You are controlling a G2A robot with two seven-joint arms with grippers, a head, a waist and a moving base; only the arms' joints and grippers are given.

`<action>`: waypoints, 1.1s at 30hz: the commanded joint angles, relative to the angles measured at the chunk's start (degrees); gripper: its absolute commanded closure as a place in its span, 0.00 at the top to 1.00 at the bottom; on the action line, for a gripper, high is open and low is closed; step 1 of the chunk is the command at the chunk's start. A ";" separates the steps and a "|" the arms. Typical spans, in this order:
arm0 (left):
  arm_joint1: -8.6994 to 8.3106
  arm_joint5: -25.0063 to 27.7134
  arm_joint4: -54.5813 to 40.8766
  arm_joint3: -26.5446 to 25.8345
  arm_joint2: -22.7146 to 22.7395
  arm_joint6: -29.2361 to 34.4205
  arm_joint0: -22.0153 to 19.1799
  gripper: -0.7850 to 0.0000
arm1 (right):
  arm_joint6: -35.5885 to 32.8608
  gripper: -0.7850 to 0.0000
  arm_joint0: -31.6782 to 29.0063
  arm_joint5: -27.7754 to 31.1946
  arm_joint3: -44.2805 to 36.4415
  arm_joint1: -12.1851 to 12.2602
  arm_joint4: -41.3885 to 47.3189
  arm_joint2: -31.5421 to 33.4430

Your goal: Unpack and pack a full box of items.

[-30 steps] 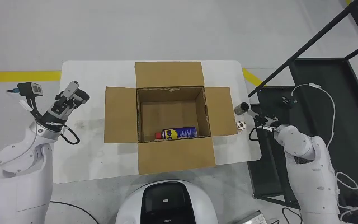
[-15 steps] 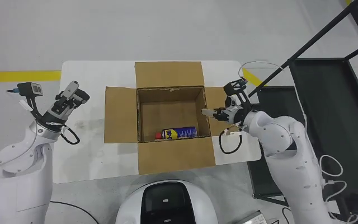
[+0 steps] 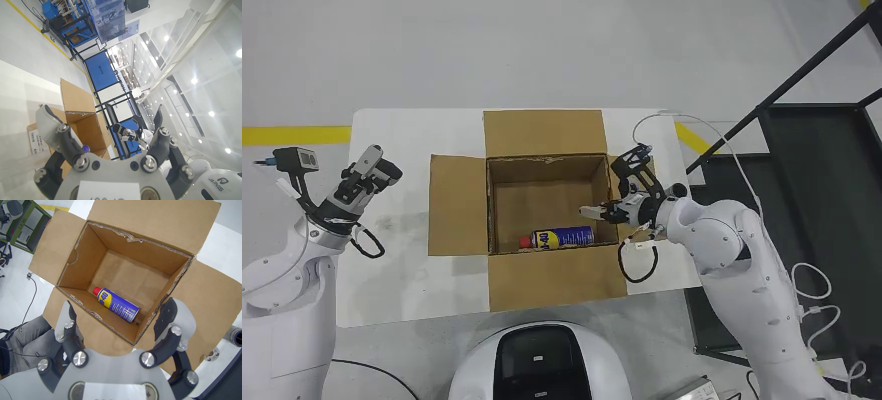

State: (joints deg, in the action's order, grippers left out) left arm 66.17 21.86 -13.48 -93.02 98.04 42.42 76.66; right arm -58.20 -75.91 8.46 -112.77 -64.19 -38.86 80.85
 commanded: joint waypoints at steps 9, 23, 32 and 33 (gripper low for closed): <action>0.00 0.00 0.00 0.00 0.00 0.00 0.00 1.00 | 0.75 1.00 9.63 10.19 5.77 -0.25 -3.95 -7.05; 0.00 0.00 0.00 0.00 0.00 0.00 0.00 1.00 | -8.15 1.00 28.68 29.47 23.24 -2.26 -3.65 -24.64; 0.00 0.00 0.00 0.00 0.00 0.00 0.00 1.00 | -8.15 1.00 28.68 29.47 23.24 -2.26 -3.65 -24.64; 0.00 0.00 0.00 0.00 0.00 0.00 0.00 1.00 | -8.15 1.00 28.68 29.47 23.24 -2.26 -3.65 -24.64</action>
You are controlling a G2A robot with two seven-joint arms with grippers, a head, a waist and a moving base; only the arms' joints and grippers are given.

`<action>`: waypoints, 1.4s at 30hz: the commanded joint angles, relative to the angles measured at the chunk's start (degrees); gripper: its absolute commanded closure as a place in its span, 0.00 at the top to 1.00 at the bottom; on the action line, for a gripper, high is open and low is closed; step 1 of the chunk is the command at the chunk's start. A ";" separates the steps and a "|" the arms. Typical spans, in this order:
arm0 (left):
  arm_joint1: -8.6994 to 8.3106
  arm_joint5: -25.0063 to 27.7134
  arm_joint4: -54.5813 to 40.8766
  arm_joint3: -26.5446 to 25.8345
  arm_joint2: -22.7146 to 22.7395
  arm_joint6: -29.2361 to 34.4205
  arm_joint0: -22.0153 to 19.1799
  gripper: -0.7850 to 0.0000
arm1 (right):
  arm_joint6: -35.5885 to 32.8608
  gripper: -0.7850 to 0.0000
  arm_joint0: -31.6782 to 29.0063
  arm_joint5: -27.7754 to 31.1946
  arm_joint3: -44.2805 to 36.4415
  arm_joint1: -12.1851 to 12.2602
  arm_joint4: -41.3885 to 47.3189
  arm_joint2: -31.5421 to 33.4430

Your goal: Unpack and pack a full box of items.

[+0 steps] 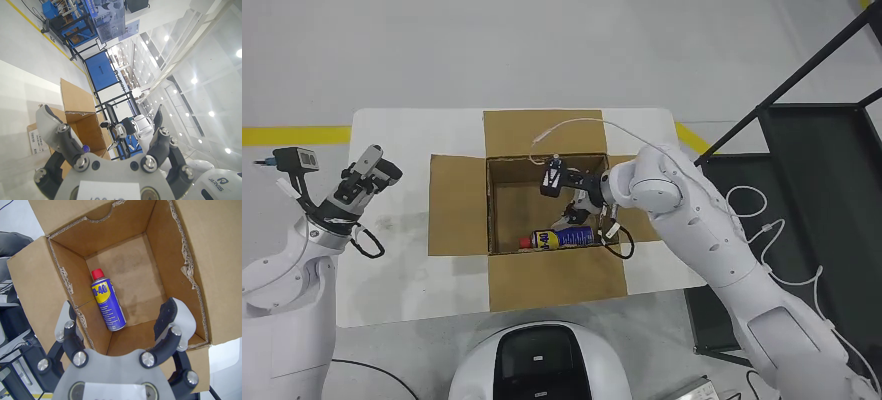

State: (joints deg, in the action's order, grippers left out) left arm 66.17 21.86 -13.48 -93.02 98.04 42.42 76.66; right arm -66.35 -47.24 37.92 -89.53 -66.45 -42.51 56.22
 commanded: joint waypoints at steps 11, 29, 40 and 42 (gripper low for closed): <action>0.00 0.00 0.00 0.00 0.00 0.00 0.00 1.00 | 0.48 1.00 7.03 -1.43 8.04 -2.49 -3.15 -9.71; 0.00 0.00 0.00 0.00 0.00 0.00 0.00 1.00 | 3.26 1.00 19.54 1.20 32.07 -12.99 0.42 -29.51; 0.00 0.00 0.00 0.00 0.00 0.00 0.00 1.00 | 5.03 1.00 22.39 0.70 42.71 -18.34 1.38 -34.39; 0.00 0.00 0.00 0.00 0.00 0.00 0.00 1.00 | 5.56 1.00 22.71 0.13 44.44 -19.22 0.96 -35.05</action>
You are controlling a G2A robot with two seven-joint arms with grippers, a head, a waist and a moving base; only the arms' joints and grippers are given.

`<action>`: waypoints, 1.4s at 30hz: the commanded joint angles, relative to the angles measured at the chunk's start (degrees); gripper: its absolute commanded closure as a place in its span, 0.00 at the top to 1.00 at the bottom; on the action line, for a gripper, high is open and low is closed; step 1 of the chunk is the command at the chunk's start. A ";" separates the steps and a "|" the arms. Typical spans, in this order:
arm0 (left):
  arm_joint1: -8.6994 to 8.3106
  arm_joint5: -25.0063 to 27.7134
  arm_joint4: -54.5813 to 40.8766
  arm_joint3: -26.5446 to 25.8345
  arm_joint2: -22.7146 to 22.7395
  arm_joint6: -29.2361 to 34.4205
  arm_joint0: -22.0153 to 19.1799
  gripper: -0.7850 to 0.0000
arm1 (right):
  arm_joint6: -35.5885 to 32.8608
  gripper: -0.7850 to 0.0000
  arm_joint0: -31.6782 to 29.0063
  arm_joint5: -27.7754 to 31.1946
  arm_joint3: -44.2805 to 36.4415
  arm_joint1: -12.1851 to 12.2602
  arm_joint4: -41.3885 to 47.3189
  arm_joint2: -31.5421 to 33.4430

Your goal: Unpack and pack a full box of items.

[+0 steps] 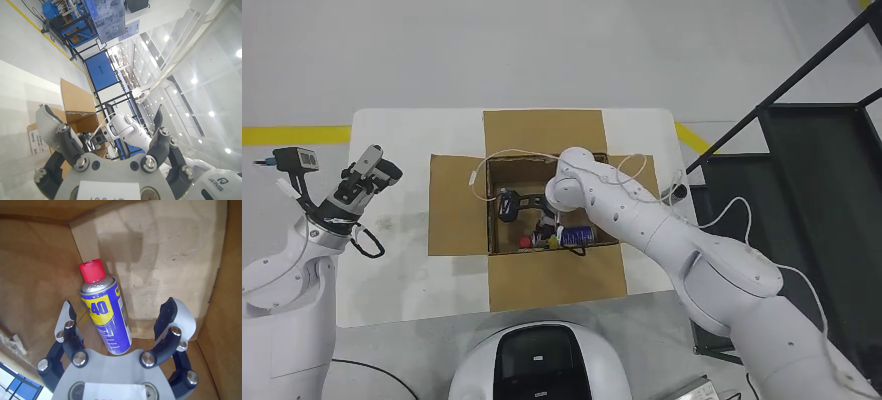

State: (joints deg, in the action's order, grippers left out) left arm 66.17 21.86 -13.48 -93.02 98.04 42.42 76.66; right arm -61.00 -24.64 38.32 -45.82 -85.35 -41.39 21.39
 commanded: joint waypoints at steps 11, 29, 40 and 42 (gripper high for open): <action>0.00 0.00 0.00 0.00 0.00 0.00 0.00 1.00 | 4.12 0.00 1.06 -1.80 8.02 -3.65 -2.92 -2.00; 0.00 0.00 0.00 0.00 0.00 0.00 0.00 1.00 | 7.85 0.00 1.80 -1.98 8.50 -2.85 -6.14 0.52; 0.00 0.00 0.00 0.00 0.00 0.00 0.00 1.00 | 9.41 0.00 -1.93 -2.81 -4.45 4.22 -8.93 8.82; 0.00 0.00 0.00 0.00 0.00 0.00 0.00 1.00 | 9.56 0.00 -3.83 -2.25 -8.48 6.15 -9.51 11.43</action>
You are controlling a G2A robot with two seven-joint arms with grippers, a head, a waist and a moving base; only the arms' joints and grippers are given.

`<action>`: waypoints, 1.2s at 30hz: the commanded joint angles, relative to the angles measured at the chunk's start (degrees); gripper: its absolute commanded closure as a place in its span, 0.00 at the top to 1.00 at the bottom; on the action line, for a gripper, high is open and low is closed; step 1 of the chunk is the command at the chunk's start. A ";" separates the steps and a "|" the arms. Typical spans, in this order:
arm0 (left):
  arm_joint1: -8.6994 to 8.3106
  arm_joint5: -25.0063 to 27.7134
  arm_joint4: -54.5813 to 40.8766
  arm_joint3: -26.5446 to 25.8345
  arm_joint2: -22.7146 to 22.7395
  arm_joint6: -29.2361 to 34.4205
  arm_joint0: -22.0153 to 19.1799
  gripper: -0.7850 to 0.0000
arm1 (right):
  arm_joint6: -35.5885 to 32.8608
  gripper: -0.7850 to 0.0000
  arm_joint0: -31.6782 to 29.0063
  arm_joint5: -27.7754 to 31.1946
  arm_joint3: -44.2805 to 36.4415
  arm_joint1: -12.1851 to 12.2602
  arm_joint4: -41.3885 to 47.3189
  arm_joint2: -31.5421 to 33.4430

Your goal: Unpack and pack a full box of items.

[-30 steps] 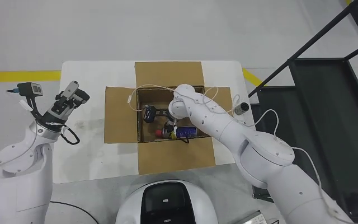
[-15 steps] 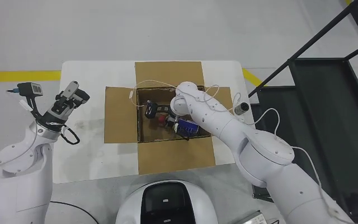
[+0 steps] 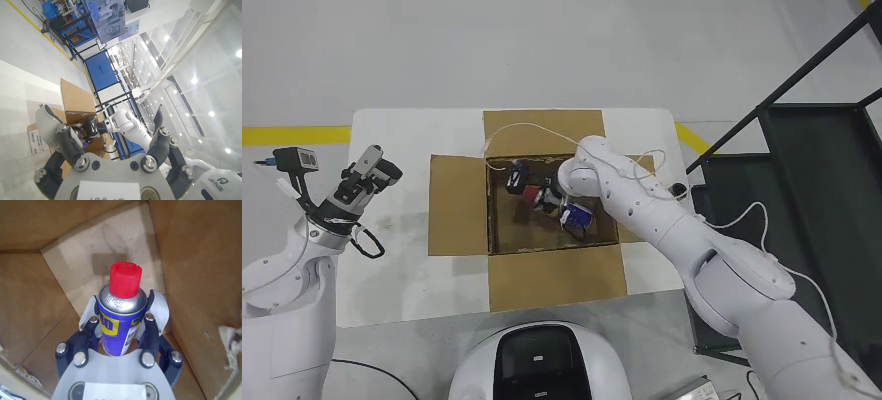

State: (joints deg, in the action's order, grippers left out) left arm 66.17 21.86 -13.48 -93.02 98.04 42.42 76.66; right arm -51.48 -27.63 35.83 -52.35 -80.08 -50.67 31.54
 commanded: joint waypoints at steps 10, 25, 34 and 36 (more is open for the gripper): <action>0.00 0.00 0.00 0.00 0.00 0.00 0.00 1.00 | 3.96 0.00 -13.46 4.82 -19.98 8.75 -3.58 14.93; 0.00 0.00 0.00 0.00 0.00 0.00 0.00 1.00 | 22.50 0.00 -24.76 7.28 -24.77 13.04 -9.01 26.96; 0.00 0.00 0.00 0.00 0.00 0.00 0.00 1.00 | 28.21 0.00 -26.26 7.47 -26.44 13.63 -11.74 28.57; 0.00 0.00 0.00 0.00 0.00 0.00 0.00 1.00 | 28.50 0.00 -25.43 6.91 -25.54 13.34 -11.60 27.69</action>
State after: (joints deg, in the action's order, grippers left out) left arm 66.17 21.86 -13.48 -93.02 98.04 42.42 76.66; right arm -23.09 -53.55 43.06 -78.47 -66.57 -62.36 59.75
